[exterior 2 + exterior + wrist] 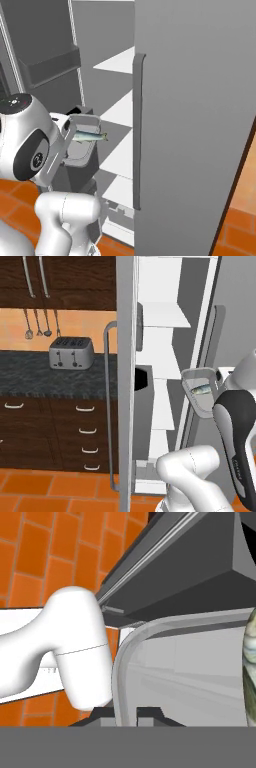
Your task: Take the meat container that has the fish and place it on the second highest rack of the freezer. Then take the vegetable container that has the onion and lemon and place it on the highest rack of the freezer.
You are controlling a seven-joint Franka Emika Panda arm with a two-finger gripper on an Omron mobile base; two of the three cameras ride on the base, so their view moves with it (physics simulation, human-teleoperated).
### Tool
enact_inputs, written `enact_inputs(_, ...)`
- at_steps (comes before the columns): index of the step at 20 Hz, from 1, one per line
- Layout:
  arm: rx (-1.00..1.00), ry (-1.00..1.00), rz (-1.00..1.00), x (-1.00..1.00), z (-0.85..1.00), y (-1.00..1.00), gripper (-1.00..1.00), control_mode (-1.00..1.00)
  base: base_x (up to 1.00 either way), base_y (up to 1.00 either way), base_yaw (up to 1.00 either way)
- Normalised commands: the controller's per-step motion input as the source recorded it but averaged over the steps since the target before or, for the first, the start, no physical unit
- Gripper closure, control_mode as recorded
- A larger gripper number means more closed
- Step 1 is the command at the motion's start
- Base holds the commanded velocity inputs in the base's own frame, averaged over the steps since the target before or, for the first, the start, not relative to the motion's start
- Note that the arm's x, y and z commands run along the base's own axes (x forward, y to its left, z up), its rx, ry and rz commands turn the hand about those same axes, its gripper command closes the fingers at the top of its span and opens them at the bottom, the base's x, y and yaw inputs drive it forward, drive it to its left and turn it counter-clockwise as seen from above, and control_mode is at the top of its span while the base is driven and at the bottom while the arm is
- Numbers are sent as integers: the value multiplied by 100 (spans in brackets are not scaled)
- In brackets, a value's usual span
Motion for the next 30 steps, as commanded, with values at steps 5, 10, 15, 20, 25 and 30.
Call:
enact_inputs(5, 0, 0, 0, 0, 0, 0, 100, 100, -3, -38, 9)
enact_inputs(10, 0, 0, 0, 0, 0, 0, 100, 100, 3, -22, 3)
enact_inputs(15, 0, 0, 0, 0, 0, 0, 100, 100, 36, -4, 3)
enact_inputs(20, 0, 0, 0, 0, 0, 0, 100, 100, 44, -19, 9)
enact_inputs(25, 0, 0, 0, 0, 0, 0, 100, 100, 36, -14, 8)
enact_inputs(30, 0, 0, 0, 0, 0, 0, 100, 100, 16, 0, 1)
